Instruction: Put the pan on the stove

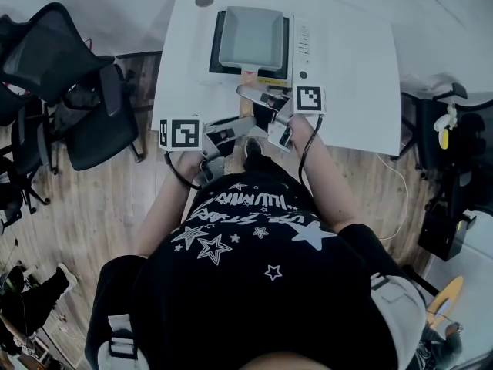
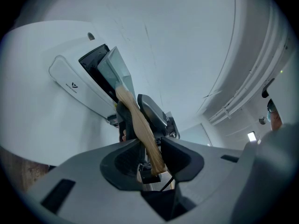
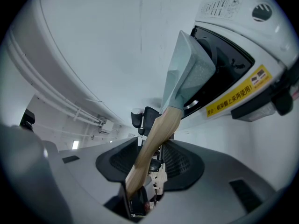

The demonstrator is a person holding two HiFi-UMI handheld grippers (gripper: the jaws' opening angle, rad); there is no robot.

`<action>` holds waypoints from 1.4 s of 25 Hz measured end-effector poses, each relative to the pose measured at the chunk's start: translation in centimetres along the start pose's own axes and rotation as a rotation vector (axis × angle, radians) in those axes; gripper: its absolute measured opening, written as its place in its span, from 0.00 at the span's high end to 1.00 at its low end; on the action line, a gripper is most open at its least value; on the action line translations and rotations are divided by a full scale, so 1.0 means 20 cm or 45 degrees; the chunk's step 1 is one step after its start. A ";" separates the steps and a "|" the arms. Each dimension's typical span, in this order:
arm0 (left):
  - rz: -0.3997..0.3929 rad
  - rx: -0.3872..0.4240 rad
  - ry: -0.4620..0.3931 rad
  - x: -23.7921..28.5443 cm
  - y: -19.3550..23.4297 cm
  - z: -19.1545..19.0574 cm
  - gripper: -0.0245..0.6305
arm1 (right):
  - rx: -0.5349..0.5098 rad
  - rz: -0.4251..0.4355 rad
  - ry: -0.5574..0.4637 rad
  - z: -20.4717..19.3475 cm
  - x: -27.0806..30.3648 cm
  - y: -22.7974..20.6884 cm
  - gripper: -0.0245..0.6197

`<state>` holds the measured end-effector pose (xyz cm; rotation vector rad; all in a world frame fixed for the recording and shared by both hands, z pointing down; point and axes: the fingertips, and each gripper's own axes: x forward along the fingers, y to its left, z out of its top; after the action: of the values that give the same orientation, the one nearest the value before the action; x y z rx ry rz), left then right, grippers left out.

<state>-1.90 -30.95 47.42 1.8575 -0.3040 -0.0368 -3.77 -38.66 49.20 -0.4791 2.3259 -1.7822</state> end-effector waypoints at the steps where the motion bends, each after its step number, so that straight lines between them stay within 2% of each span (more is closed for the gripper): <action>1: -0.008 -0.007 0.000 0.00 0.00 0.00 0.76 | -0.004 -0.006 0.004 0.00 0.00 -0.01 0.71; 10: 0.017 -0.006 0.007 0.00 0.04 -0.02 0.76 | -0.018 -0.025 0.024 -0.01 0.01 -0.03 0.71; 15: 0.036 0.004 0.012 0.01 0.05 -0.02 0.76 | -0.069 -0.084 0.044 -0.01 -0.01 -0.08 0.71; 20: 0.060 0.013 0.009 0.01 0.07 -0.03 0.76 | 0.063 -0.077 0.024 -0.03 0.00 -0.06 0.71; 24: 0.075 0.018 -0.002 0.01 0.09 -0.04 0.76 | 0.001 -0.096 0.040 -0.03 0.00 -0.08 0.71; 35: 0.119 0.030 -0.023 0.01 0.13 -0.05 0.77 | 0.025 -0.116 0.023 -0.04 0.00 -0.11 0.71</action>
<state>-2.10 -30.77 50.13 1.8652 -0.4053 0.0146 -3.70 -38.53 51.60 -0.5773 2.3319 -1.8549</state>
